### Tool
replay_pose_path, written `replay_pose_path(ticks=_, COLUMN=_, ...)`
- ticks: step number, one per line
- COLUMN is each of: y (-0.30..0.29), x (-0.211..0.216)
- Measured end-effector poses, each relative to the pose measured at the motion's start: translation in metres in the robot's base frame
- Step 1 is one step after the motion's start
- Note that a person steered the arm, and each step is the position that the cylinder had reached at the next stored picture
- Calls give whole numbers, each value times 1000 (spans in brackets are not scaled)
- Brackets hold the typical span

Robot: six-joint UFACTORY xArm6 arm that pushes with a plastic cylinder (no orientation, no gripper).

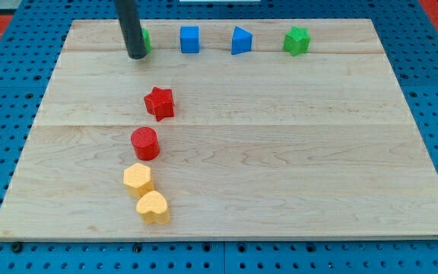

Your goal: Move the red star below the green star

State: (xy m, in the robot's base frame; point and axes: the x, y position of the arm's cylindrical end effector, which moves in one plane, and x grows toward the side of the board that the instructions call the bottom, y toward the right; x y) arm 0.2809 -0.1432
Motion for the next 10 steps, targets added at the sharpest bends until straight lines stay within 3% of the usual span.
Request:
replay_pose_path(ticks=1, y=-17, x=-13)
replay_pose_path(ticks=2, y=-27, x=1)
replay_pose_path(ticks=4, y=-45, x=124)
replay_pose_path(ticks=6, y=175, x=129)
replay_pose_path(ticks=7, y=146, x=105)
replay_pose_path(ticks=9, y=223, x=124)
replay_pose_path(ticks=10, y=223, x=111)
